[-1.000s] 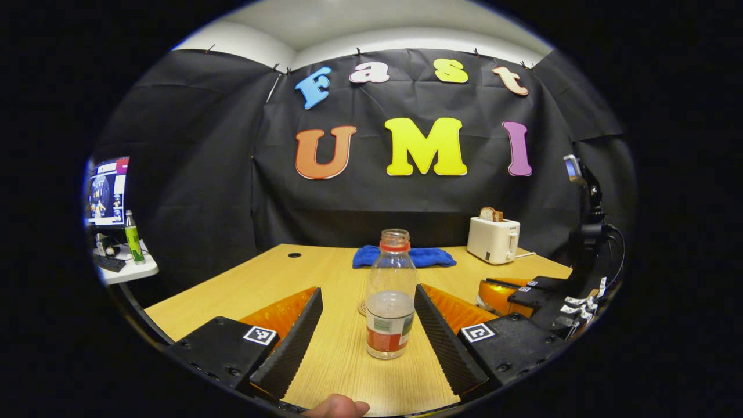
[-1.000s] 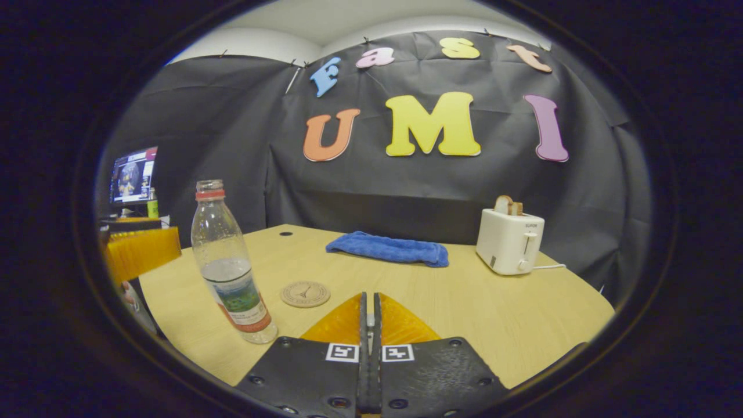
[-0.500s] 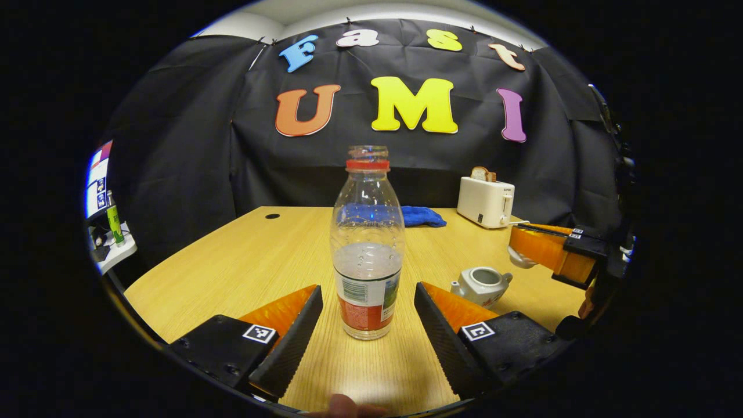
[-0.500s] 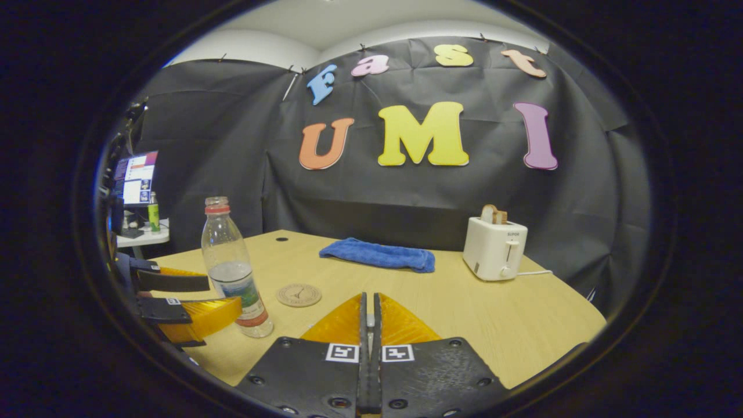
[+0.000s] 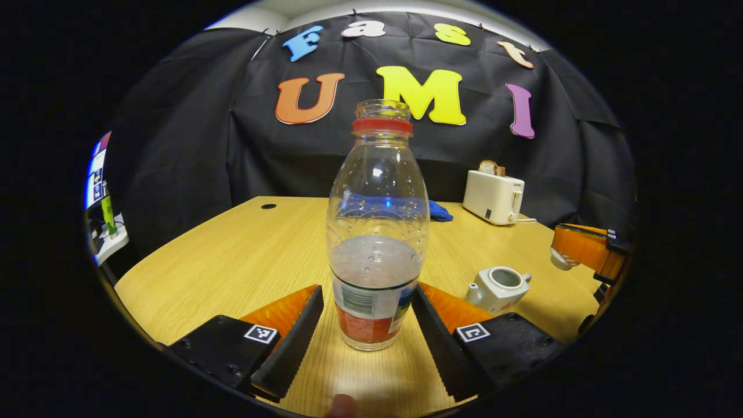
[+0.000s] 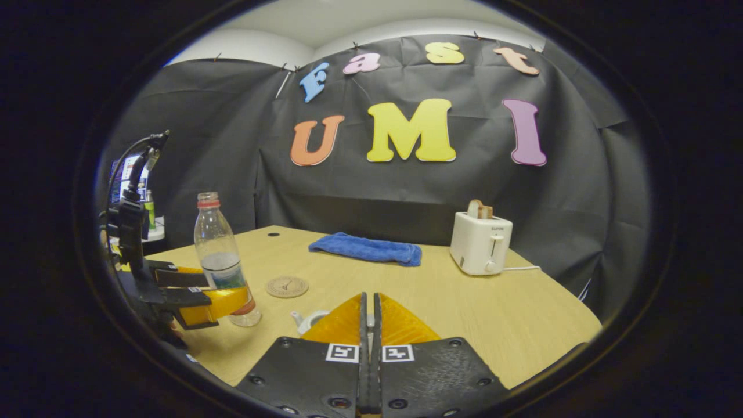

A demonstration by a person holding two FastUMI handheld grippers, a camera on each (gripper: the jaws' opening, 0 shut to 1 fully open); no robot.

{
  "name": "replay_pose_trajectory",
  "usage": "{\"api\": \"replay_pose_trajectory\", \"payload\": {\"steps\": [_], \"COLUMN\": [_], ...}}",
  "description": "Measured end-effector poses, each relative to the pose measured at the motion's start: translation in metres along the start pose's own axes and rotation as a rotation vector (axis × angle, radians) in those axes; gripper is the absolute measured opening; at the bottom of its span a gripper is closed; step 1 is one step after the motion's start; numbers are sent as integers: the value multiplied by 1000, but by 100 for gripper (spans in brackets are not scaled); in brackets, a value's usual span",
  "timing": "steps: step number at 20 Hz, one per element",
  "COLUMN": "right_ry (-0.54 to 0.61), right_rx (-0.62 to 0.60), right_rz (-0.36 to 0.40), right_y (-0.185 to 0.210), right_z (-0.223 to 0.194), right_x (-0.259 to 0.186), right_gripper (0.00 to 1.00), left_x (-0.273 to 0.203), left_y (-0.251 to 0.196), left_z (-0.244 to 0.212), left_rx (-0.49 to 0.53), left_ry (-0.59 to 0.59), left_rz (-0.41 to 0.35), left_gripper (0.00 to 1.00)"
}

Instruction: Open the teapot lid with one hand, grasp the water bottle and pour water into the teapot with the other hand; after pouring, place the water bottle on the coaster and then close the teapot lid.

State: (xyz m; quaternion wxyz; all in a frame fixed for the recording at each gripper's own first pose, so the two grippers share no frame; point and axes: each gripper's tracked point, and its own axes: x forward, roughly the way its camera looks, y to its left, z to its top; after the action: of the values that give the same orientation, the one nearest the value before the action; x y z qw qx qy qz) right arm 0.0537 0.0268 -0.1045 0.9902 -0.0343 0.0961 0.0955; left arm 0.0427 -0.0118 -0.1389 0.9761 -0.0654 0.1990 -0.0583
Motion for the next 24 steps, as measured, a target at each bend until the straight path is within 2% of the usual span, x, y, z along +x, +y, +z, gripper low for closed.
{"api": "replay_pose_trajectory", "payload": {"steps": [5, 7, 12, 17, 22, 24], "right_ry": [-2, -2, -18, -36, -47, -52], "right_rx": [2, 9, 19, 25, 23, 19], "right_rz": [-2, -1, -4, -23, -42, -51], "right_y": [-6, -9, -18, -34, -49, -54], "right_z": [-1, 0, 5, 10, 12, 12], "right_x": [-4, -7, -12, -22, -30, -33], "right_gripper": [0, 0, 0, 0, 0, 0], "left_x": [3, 1, -2, -4, -1, 0], "left_y": [2, 4, 20, 32, 45, 43], "left_z": [6, 10, 30, 40, 46, 45], "left_rx": [24, 72, 320, 665, 959, 1046], "left_ry": [-15, -13, 17, 58, 74, 82], "left_rz": [8, 19, 75, 121, 195, 203], "left_gripper": [79, 79, 77, 75, 75, 75]}}
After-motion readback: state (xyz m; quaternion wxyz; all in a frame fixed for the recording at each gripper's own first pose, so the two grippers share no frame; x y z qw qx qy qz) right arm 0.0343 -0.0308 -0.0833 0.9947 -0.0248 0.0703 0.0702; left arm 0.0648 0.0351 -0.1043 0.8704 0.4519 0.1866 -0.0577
